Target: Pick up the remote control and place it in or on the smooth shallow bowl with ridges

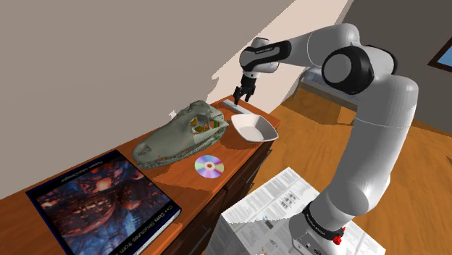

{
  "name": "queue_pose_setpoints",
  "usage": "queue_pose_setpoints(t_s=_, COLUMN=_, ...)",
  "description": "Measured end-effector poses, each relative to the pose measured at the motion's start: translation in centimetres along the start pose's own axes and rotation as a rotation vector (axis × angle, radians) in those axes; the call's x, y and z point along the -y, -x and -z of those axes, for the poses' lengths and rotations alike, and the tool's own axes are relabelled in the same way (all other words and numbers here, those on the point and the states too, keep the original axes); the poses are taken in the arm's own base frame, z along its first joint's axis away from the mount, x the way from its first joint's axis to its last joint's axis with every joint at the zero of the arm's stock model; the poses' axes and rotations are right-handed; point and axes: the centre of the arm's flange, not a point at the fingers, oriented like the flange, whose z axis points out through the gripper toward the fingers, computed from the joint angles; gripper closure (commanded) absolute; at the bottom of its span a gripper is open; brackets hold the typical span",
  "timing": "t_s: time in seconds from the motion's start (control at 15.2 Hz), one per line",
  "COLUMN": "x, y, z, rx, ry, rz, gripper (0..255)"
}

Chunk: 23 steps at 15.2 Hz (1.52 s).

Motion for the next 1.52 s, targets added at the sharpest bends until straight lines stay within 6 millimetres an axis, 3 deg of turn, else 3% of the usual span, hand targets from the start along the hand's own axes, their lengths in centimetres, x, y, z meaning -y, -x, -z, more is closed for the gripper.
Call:
queue_pose_setpoints(t_s=0.53, x=-0.3, y=-1.1, z=-4.4, rx=0.001, ry=0.0, rz=0.007, gripper=0)
queue_pose_setpoints(t_s=0.92, x=-0.4, y=-1.0, z=-4.8, rx=0.001, ry=0.0, rz=0.007, gripper=0)
queue_pose_setpoints(t_s=0.99, x=-0.4, y=-1.0, z=-4.8, rx=0.001, ry=0.0, rz=0.007, gripper=255)
queue_pose_setpoints(t_s=1.52, x=-0.4, y=-1.1, z=-4.8, rx=-0.001, ry=0.0, rz=0.008, gripper=255)
